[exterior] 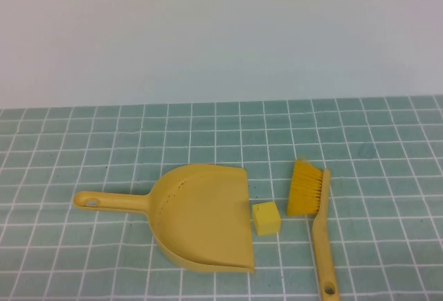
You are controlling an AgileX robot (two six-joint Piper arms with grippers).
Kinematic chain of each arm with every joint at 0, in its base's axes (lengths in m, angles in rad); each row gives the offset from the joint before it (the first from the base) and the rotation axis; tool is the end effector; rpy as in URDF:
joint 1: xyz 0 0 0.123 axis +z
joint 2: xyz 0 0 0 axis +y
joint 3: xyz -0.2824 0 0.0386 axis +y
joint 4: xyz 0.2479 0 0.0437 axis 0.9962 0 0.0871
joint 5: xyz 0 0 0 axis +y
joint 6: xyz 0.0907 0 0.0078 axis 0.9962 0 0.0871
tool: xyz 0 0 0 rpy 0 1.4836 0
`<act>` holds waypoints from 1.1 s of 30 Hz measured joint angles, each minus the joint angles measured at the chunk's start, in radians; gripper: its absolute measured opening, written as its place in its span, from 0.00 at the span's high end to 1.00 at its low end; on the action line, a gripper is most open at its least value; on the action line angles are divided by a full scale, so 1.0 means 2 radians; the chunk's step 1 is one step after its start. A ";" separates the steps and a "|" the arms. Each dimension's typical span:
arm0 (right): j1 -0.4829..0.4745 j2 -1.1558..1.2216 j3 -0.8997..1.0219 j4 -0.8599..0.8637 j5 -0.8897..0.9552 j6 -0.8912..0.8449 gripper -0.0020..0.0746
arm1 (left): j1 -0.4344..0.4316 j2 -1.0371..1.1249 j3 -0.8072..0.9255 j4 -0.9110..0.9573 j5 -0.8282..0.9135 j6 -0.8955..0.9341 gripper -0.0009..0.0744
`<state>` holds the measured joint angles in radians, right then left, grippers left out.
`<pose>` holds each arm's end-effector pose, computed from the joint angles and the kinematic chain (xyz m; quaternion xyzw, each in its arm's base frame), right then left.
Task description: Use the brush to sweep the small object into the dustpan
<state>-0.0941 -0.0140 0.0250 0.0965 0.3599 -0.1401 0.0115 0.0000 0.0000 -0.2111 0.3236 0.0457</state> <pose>0.0529 -0.0019 0.1732 0.0075 0.7994 -0.0296 0.6000 0.0540 -0.0055 0.1845 -0.0444 0.7821 -0.0705 0.6176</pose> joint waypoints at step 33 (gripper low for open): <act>0.000 0.000 0.001 0.176 -0.158 0.000 0.98 | 0.000 0.000 0.000 -0.594 -0.333 -0.002 0.99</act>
<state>-0.0941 -0.0140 0.0269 0.4486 0.0432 -0.1401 0.0115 0.0000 0.0000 -1.3987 -0.3414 0.0421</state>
